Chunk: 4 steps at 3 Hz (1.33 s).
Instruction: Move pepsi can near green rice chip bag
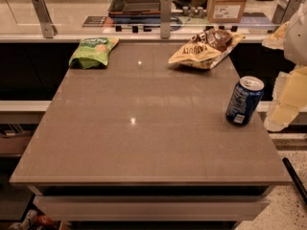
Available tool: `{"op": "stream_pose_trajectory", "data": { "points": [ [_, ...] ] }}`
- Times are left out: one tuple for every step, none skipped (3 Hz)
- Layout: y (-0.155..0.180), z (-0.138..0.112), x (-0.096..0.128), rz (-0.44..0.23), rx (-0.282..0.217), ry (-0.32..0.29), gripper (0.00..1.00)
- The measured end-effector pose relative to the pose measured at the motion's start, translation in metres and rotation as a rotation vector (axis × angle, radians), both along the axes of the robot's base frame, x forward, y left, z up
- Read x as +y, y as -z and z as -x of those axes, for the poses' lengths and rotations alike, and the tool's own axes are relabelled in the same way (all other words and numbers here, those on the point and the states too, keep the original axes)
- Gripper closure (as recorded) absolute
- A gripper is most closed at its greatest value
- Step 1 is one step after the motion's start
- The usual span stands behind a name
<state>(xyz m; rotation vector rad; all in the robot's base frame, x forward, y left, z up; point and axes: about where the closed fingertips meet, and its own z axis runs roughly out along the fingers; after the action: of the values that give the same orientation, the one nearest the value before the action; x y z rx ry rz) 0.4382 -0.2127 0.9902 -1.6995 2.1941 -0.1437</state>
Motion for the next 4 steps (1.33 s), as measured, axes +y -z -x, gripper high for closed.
{"op": "stream_pose_trajectory", "data": {
  "points": [
    [0.000, 0.000, 0.000, 0.000, 0.000, 0.000, 0.00],
    [-0.002, -0.003, -0.002, -0.034, -0.016, -0.008, 0.00],
    [-0.003, -0.017, -0.009, -0.108, -0.047, -0.014, 0.00],
    [-0.007, -0.031, -0.020, -0.166, -0.084, -0.006, 0.00]
  ]
}}
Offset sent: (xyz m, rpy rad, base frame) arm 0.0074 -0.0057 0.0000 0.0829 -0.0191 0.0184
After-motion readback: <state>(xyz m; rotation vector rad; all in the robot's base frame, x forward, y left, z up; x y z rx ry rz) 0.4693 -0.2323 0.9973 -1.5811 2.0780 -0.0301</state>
